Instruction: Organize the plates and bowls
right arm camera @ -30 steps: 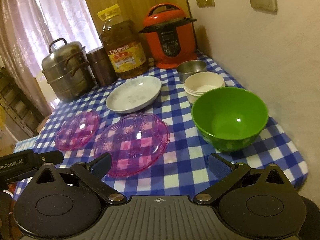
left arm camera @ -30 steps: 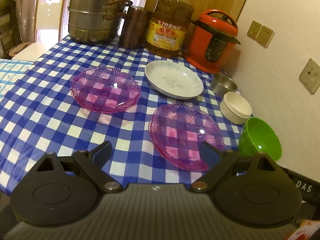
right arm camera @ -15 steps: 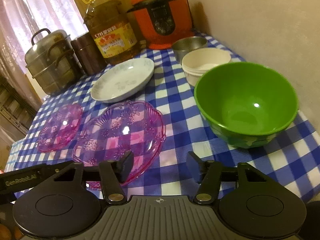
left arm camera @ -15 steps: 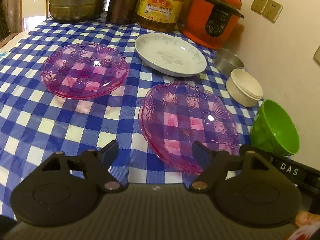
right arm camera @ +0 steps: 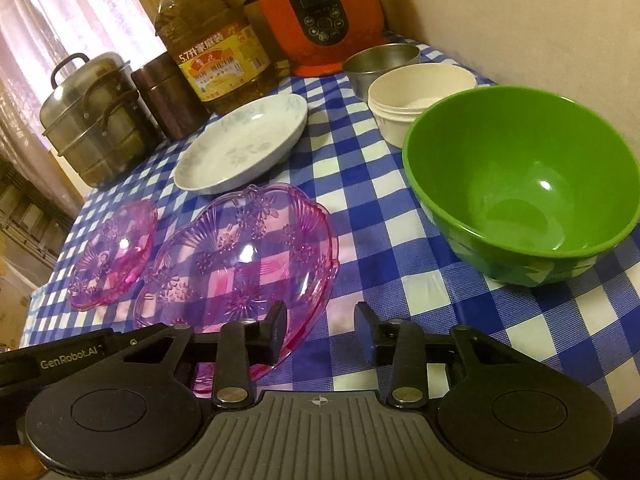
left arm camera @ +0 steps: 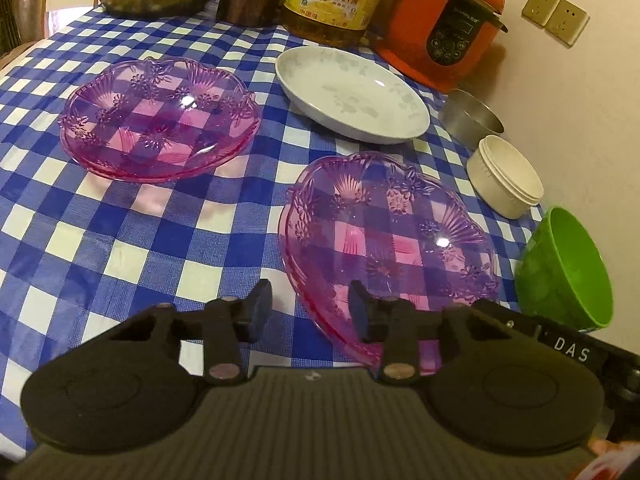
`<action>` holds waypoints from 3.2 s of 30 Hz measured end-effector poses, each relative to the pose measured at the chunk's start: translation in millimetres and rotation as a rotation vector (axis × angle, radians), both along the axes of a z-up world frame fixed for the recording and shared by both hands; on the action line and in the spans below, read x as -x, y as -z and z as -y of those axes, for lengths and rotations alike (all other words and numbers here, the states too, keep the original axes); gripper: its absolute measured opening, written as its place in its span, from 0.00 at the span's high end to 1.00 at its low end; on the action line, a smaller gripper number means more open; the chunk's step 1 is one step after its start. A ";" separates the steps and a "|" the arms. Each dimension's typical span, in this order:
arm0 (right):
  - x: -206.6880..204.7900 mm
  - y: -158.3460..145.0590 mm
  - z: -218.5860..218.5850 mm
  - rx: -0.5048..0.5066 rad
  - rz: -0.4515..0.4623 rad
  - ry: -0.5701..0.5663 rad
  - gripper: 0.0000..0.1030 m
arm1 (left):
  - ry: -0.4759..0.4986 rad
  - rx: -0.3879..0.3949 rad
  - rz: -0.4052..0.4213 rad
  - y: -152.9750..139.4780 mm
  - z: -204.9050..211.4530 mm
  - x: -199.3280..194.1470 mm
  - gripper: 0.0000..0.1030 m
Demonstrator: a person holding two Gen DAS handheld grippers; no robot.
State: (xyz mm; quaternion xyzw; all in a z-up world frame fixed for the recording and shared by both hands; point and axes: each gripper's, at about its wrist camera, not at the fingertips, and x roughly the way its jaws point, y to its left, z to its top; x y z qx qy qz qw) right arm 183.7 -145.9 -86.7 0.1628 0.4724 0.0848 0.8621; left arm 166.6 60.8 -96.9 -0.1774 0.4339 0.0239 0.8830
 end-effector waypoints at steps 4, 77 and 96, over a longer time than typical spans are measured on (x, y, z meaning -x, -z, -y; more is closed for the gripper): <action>-1.3 1.7 0.1 -0.007 0.002 -0.006 0.73 | -0.001 -0.006 0.004 1.7 1.8 -1.0 0.73; -217.2 11.2 -51.4 0.039 0.099 -0.040 0.84 | -0.033 -0.037 0.118 -0.5 -44.1 -205.9 0.85; -222.6 25.1 -56.2 0.065 0.076 -0.055 0.84 | -0.023 -0.067 0.104 6.7 -40.4 -210.1 0.84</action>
